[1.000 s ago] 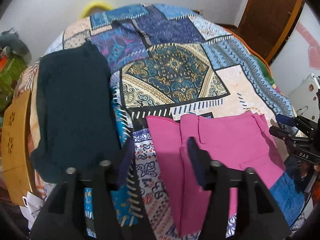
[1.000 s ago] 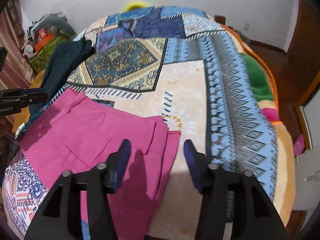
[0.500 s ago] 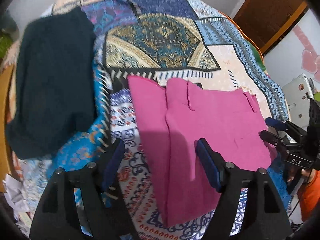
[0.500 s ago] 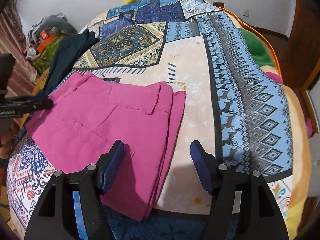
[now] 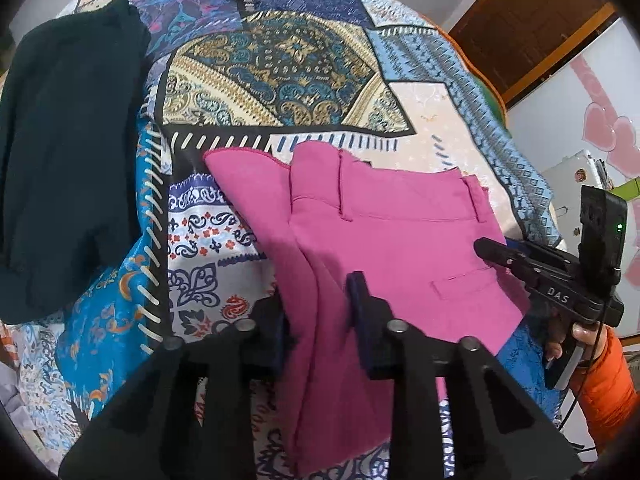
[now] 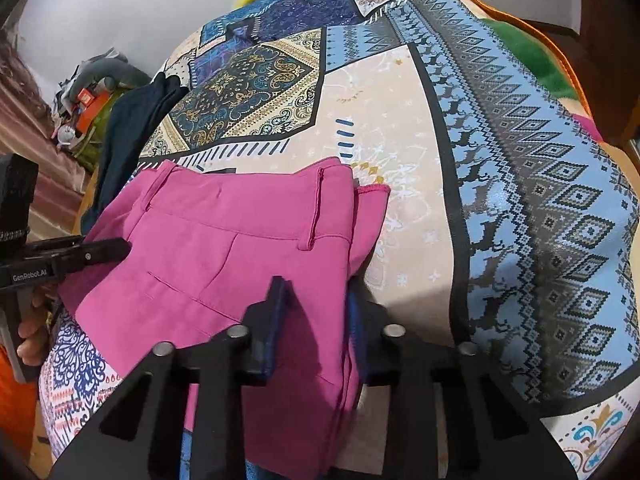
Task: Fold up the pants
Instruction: 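Lift the folded pink pants with both grippers and carry them onto the dark garment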
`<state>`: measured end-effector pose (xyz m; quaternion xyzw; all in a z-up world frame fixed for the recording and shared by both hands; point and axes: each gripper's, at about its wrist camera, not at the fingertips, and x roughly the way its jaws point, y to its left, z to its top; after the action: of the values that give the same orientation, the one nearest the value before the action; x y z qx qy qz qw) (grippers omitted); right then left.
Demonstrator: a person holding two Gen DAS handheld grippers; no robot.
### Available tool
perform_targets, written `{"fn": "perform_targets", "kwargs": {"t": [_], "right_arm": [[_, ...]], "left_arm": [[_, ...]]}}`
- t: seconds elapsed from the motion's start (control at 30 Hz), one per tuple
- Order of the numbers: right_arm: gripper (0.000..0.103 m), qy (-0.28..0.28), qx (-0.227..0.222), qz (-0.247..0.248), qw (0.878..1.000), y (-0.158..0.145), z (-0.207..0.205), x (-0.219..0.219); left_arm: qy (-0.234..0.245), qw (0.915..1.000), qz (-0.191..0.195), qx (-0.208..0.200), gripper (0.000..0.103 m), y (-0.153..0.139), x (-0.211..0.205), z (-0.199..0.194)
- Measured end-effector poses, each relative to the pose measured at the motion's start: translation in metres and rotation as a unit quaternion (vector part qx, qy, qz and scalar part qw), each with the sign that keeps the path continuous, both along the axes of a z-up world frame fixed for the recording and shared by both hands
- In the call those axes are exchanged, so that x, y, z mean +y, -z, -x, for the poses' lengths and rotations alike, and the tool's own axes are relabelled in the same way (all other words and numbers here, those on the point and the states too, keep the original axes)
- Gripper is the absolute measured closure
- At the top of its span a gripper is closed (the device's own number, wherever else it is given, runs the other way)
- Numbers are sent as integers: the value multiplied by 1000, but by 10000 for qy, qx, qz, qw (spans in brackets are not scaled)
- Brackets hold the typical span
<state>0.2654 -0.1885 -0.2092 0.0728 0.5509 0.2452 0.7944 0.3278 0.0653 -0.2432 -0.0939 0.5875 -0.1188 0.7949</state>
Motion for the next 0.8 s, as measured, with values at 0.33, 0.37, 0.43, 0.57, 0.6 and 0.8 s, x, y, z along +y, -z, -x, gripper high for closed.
{"fn": "perform_targets", "kwargs": {"t": [0.33, 0.37, 0.43, 0.57, 0.6, 0.8], "right_arm": [[93, -124, -698, -58, 9975, -48, 7, 8], [93, -149, -791, -70, 9967, -55, 6, 11], [93, -210, -984, -133, 9948, -72, 4, 18], [93, -313, -1288, -241, 9909, -98, -4, 38], [93, -353, -1379, -261, 9895, -106, -6, 45], [93, -610, -1882, -344, 9796, -142, -19, 94]], "left_arm": [[-121, 9970, -274, -720, 90, -40, 10, 14], [-158, 9960, -292, -826, 90, -48, 13, 16], [-247, 9935, -338, -1056, 90, -66, 23, 20], [-440, 9870, -524, -1455, 90, -98, 43, 27], [-504, 9846, -590, -1565, 90, -107, 49, 28], [-882, 9713, -854, -2038, 90, -146, 92, 31]]}}
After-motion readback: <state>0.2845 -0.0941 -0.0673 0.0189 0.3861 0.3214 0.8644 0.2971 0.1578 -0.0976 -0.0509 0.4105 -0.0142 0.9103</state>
